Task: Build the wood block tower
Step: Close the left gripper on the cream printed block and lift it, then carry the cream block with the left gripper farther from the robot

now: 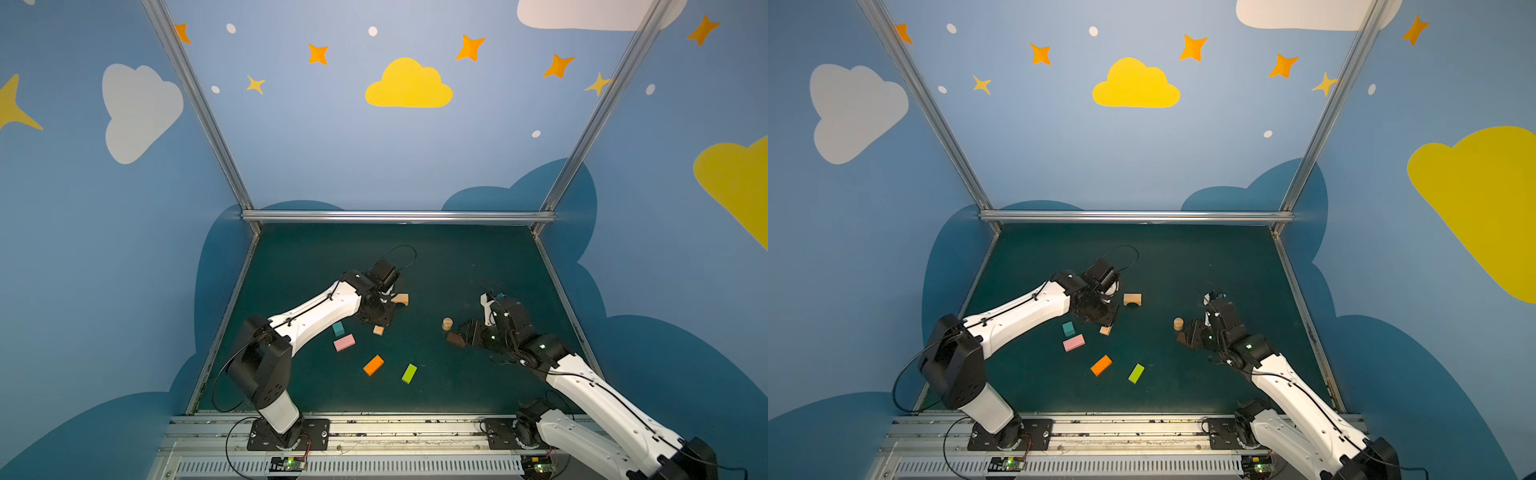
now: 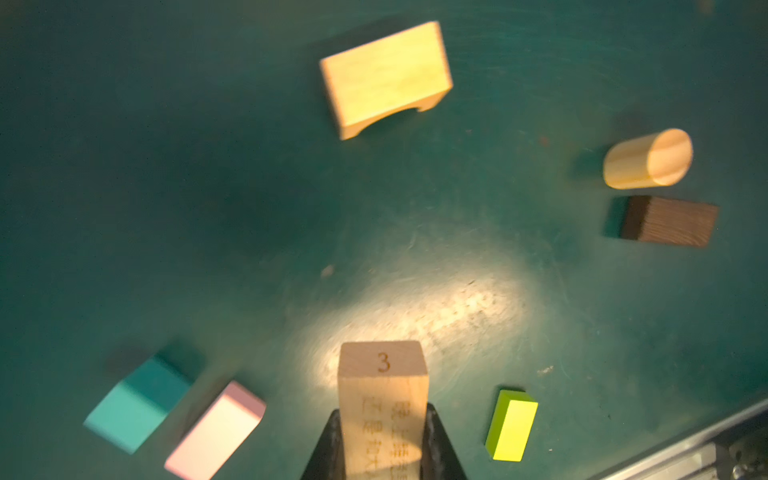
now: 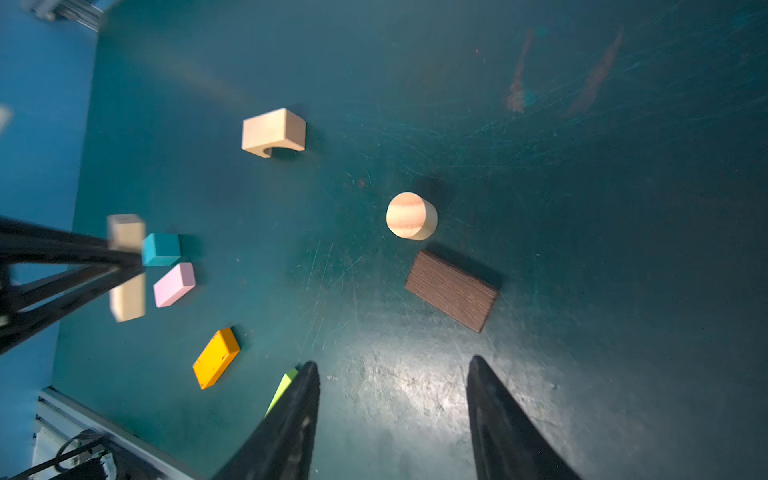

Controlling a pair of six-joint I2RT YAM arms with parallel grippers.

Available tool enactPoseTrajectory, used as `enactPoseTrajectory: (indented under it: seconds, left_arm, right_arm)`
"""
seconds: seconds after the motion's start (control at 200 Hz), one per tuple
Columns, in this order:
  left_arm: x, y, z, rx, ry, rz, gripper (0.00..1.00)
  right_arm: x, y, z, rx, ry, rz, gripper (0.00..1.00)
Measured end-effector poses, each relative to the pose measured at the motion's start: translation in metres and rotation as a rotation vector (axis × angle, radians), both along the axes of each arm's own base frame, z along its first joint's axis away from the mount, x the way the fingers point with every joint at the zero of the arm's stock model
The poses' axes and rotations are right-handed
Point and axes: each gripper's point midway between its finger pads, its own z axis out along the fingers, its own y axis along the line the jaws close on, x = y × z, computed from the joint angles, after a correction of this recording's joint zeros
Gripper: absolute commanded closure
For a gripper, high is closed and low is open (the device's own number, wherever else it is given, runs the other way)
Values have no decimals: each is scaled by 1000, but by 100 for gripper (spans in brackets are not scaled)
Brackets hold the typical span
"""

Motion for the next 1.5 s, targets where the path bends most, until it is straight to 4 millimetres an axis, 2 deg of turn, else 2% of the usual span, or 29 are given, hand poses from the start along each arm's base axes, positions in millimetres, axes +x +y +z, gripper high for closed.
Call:
enactPoseTrajectory:
  seconds: [0.295, 0.531, 0.706, 0.966, 1.096, 1.156, 1.267, 1.372, 1.497]
  left_arm:
    - [5, -47, -13, -31, 55, -315, 96]
    - [-2, -73, -35, -28, 98, -508, 96]
    - [1, -85, -53, 2, 99, -592, 96]
    - [4, -91, -76, 136, 58, -680, 96]
    - [-1, -92, -89, 191, 62, -711, 96]
    - [-2, -94, -90, 200, 56, -719, 96]
    - [-3, -94, -90, 210, 53, -725, 87]
    - [-3, -95, -89, 212, 54, -727, 65]
    - [-4, -95, -89, 214, 57, -718, 49]
  right_arm:
    - [-12, -22, 40, 19, -102, -46, 43]
    - [-21, -35, 45, -6, -111, -76, 42]
    - [-24, -41, 44, -21, -113, -87, 41]
    - [-27, -45, 46, -21, -118, -95, 41]
    - [-28, -46, 46, -21, -117, -97, 41]
    - [-28, -46, 46, -22, -117, -98, 41]
    - [-28, -47, 46, -20, -120, -101, 41]
    - [-28, -47, 47, -19, -121, -101, 41]
    - [-28, -47, 47, -18, -121, -102, 41]
